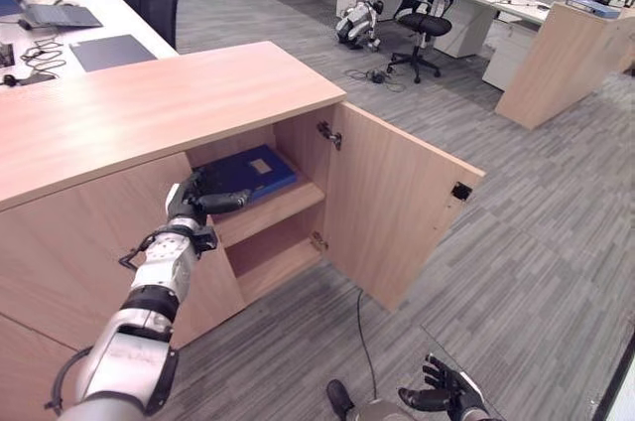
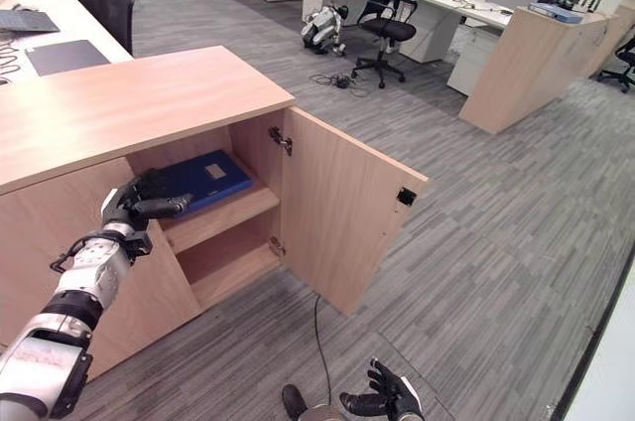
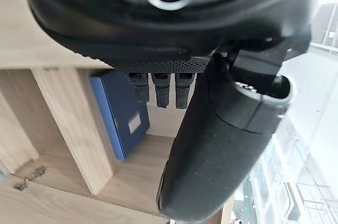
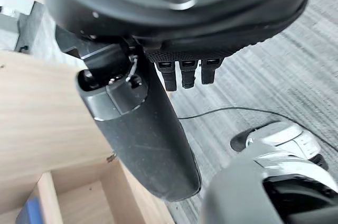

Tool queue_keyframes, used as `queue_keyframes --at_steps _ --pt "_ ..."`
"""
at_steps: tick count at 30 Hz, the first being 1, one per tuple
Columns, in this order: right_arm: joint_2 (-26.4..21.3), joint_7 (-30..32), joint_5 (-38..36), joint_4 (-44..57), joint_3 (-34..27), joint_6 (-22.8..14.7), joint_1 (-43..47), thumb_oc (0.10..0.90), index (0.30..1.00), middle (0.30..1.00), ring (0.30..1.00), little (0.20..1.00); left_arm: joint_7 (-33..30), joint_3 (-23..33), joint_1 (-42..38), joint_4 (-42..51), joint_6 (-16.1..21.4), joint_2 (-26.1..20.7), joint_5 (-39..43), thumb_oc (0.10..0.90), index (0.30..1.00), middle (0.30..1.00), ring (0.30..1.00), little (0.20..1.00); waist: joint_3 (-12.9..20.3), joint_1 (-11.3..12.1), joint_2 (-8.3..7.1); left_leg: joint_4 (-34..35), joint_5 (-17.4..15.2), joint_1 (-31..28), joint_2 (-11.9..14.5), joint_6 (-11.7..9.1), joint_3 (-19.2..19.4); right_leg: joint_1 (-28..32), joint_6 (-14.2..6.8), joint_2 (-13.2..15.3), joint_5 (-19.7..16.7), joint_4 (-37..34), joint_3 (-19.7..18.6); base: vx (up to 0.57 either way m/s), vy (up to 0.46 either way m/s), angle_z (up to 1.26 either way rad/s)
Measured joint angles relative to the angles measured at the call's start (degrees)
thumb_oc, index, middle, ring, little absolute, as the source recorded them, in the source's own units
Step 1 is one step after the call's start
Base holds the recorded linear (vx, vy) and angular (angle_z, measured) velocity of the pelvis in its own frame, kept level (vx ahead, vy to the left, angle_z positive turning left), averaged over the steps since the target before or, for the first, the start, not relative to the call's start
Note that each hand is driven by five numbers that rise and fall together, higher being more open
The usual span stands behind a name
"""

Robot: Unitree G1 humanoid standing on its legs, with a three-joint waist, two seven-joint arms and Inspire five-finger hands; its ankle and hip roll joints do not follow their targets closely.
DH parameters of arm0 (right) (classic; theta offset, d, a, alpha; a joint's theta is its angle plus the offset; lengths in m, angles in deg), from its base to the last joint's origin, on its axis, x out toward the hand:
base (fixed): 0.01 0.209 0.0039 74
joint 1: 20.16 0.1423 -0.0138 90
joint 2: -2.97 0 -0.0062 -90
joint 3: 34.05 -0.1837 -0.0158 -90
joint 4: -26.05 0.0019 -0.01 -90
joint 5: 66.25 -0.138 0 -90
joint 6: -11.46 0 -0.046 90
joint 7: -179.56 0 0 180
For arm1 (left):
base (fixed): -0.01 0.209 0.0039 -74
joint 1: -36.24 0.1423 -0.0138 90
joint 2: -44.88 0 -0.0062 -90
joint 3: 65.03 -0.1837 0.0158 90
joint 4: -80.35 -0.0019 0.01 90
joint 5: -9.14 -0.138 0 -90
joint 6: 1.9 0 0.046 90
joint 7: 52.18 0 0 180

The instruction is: Put the empty folder in the office cabinet

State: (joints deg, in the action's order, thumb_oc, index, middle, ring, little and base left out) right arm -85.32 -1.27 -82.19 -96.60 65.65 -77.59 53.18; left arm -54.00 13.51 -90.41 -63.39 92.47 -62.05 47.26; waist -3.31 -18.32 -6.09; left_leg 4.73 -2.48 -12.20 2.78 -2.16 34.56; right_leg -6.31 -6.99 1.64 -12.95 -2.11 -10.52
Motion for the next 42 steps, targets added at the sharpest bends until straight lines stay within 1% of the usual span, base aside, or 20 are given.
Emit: queue_keyframes --at_steps 2,5,6,7,8,9,10,11,12,13,14,21,24,29,32,35,36,38,40,42 --pt "-0.1 0.2 0.0 0.0 -0.2 -0.1 0.8 0.800 0.900 0.900 0.900 0.900 0.0 0.2 1.0 3.2 0.3 1.0 0.0 0.800 0.900 0.900 0.900 0.900 -0.9 0.3 1.02 0.0 0.0 0.1 0.2 0.0 -0.1 -0.2 0.2 -0.5 -0.6 -0.2 0.2 -0.08 -0.010 -0.19" --pt "0.0 0.1 0.0 0.0 -0.2 -0.2 1.3 0.800 0.900 0.900 0.900 0.900 0.4 0.1 4.1 9.6 1.0 4.8 -0.1 0.800 0.900 0.900 0.900 0.900 -1.2 0.5 1.21 0.3 -0.5 -0.2 0.1 -0.3 -0.4 -0.1 -0.1 -0.7 -1.1 -0.2 0.6 -0.07 0.004 -0.10" --pt "0.2 0.2 0.0 -0.1 -0.6 -0.3 2.1 0.800 0.900 0.900 0.900 0.900 0.9 -0.3 5.5 11.6 1.2 6.3 -0.1 0.800 0.900 0.900 0.900 0.900 -1.5 1.3 1.39 0.3 -1.2 0.0 0.2 0.0 -0.9 -0.2 -1.3 -0.8 -1.9 -0.1 0.9 -0.06 0.039 -0.15" --pt "0.5 0.5 0.0 -0.5 -1.4 -0.6 2.9 0.800 0.900 0.900 0.900 0.900 1.4 -0.1 10.0 17.7 2.3 8.4 -0.1 0.800 0.900 0.900 0.900 0.900 -2.2 1.5 2.11 0.3 -1.2 -0.4 0.5 0.1 -1.4 0.0 -4.2 -0.8 -2.6 -0.3 3.7 -0.02 0.015 -0.12" --pt "0.4 0.6 0.0 -1.0 -1.5 -0.6 3.0 0.800 0.900 0.900 0.900 0.900 1.8 -0.7 12.2 20.3 2.5 9.5 -0.2 0.800 0.900 0.900 0.900 0.900 -2.4 1.7 2.37 0.3 -1.3 -0.5 0.2 0.1 -1.5 0.1 -6.7 -0.1 -0.6 -0.4 5.6 -0.04 0.026 -0.04" --pt "0.3 0.7 0.0 -1.5 -1.7 -0.6 3.2 0.800 0.900 0.900 0.900 0.900 2.5 -0.9 15.3 23.8 2.6 10.9 -0.3 0.800 0.900 0.900 0.900 0.900 -2.7 2.1 2.72 0.3 -1.2 -1.0 -0.1 0.2 -1.5 0.5 -6.4 1.0 3.7 -0.7 8.9 -0.03 -0.013 -0.08" --pt "0.0 0.9 0.0 -2.2 -2.8 -0.4 3.6 0.800 0.900 0.900 0.900 0.900 3.9 -2.9 19.8 27.5 2.7 13.4 -0.3 0.800 0.900 0.900 0.900 0.900 -4.0 4.0 4.96 0.3 -1.1 -1.1 1.1 0.4 -0.7 -0.3 -5.1 1.6 8.6 2.0 14.0 0.00 -0.028 -0.11" --pt "-0.1 0.8 0.0 -2.4 -3.2 -0.3 3.7 0.800 0.900 0.900 0.900 0.900 5.1 -3.6 22.8 29.3 2.6 14.7 -0.4 0.800 0.900 0.900 0.900 0.900 -4.6 4.6 6.20 0.3 -0.5 -1.0 1.6 1.0 -0.2 -2.6 -3.4 2.6 9.6 6.9 17.4 0.06 -0.107 0.00" --pt "0.0 0.7 0.0 -2.6 -3.1 -0.2 3.6 0.800 0.900 0.900 0.900 0.900 5.4 -4.7 24.6 29.5 1.9 15.0 -0.4 0.800 0.900 0.900 0.900 0.900 -4.7 4.8 6.37 0.3 -0.2 -1.0 1.5 0.7 -0.6 -3.7 -2.9 3.9 10.0 10.7 18.3 0.10 -0.125 0.18" --pt "0.3 0.6 0.0 -2.7 -2.8 -0.1 3.5 0.800 0.900 0.900 0.900 0.900 5.9 -4.6 26.8 29.8 1.6 14.8 -0.8 0.800 0.900 0.900 0.900 0.900 -4.5 5.4 5.71 0.2 -0.1 -1.3 0.9 0.1 -0.8 -3.2 -2.5 5.6 10.9 10.8 21.0 0.15 -0.151 -0.18" --pt "0.4 0.6 0.0 -3.1 -2.5 0.0 4.1 0.800 0.900 0.900 0.900 0.900 6.2 -4.2 30.2 29.8 1.5 14.5 -1.3 0.800 0.900 0.900 0.900 0.900 -4.6 7.0 6.15 0.3 -0.9 -2.0 1.2 -1.0 -0.1 -2.7 0.2 5.7 9.0 9.2 24.1 0.13 -0.102 -0.35" --pt "-0.9 0.8 0.0 -3.0 -2.3 -0.4 5.7 0.800 0.900 0.900 0.900 0.900 9.0 -4.7 33.3 29.4 -0.3 12.7 -5.4 0.800 0.900 0.900 0.900 0.900 -4.8 7.1 7.40 0.0 0.6 -1.5 3.3 -2.4 -4.9 0.4 4.4 2.5 5.9 4.4 25.2 0.13 -0.104 -0.01" --pt "-2.5 0.8 0.0 -3.0 -2.6 -0.6 6.2 0.800 0.900 0.900 0.900 0.900 10.0 -5.0 33.7 29.2 -0.3 13.6 -5.8 0.800 0.900 0.900 0.900 0.900 -4.8 6.0 9.59 0.0 -0.1 -2.1 3.5 -2.3 -6.7 1.9 4.4 2.1 5.7 3.0 24.9 0.12 -0.170 0.00" --pt "-4.4 0.5 0.0 -3.6 -2.1 -0.3 6.0 0.800 0.900 0.900 0.900 0.900 11.3 -5.1 36.3 27.5 -0.4 13.5 -5.8 0.800 0.900 0.900 0.900 0.900 -4.8 6.0 12.26 -1.1 -0.8 -3.5 3.7 -2.5 -4.8 2.9 4.7 0.6 5.1 0.0 22.1 0.10 -0.232 -0.26" --pt "-4.4 0.4 0.0 -3.8 -2.0 -0.3 6.3 0.800 0.900 0.900 0.900 0.900 11.4 -5.3 37.6 24.4 -0.8 13.5 -6.1 0.800 0.900 0.900 0.900 0.900 -5.2 6.3 11.24 -7.5 -1.0 -2.3 5.0 -2.9 -5.1 4.1 4.8 0.7 5.6 -0.6 21.5 0.13 -0.241 -0.37" --pt "-4.7 0.4 0.0 -4.0 -2.3 -0.3 6.6 0.800 0.900 0.900 0.900 0.900 11.8 -6.4 38.5 21.7 -1.7 13.5 -7.0 0.800 0.900 0.900 0.900 0.900 -5.8 7.2 10.49 -21.7 -1.6 1.8 8.5 -5.7 -6.7 6.6 5.1 0.8 7.2 -2.1 21.3 0.07 -0.148 -0.38" --pt "-5.2 0.4 0.0 -4.0 -2.5 -0.2 6.6 0.800 0.900 0.900 0.900 0.900 12.3 -6.8 39.1 21.0 -1.9 13.6 -7.1 0.800 0.900 0.900 0.900 0.900 -6.2 7.8 9.75 -30.1 0.4 4.2 10.0 -8.9 -8.0 7.2 5.5 0.9 7.0 -2.0 21.4 0.11 -0.161 -0.53" --pt "-6.4 0.6 0.0 -3.9 -2.6 -0.3 8.0 0.800 0.900 0.900 0.900 0.900 12.7 -7.2 40.2 20.4 -2.0 14.0 -7.1 0.800 0.900 0.900 0.900 0.900 -6.3 8.1 9.43 -36.7 6.2 7.4 11.5 -10.7 -10.7 8.5 6.0 1.3 7.5 -2.3 21.1 0.12 -0.083 -0.58" --pt "-7.4 1.0 -0.1 -4.0 -2.6 -0.3 8.5 0.800 0.900 0.900 0.900 0.900 13.1 -8.2 40.2 19.3 -2.0 14.3 -7.5 0.800 0.900 0.900 0.900 0.900 -7.0 7.8 7.95 -38.3 7.9 7.1 11.8 -11.2 -11.8 9.6 8.2 1.3 7.5 -2.1 19.0 0.17 0.069 -0.32" --pt "-7.7 1.4 -0.1 -3.9 -2.6 -0.4 9.5 0.800 0.900 0.900 0.900 0.900 13.8 -8.2 39.9 19.3 -1.7 14.4 -7.5 0.800 0.900 0.900 0.900 0.900 -7.1 8.7 6.21 -30.7 5.4 6.7 9.9 -9.2 -12.0 9.2 8.7 1.7 7.9 -3.2 15.3 0.18 0.144 -0.36"
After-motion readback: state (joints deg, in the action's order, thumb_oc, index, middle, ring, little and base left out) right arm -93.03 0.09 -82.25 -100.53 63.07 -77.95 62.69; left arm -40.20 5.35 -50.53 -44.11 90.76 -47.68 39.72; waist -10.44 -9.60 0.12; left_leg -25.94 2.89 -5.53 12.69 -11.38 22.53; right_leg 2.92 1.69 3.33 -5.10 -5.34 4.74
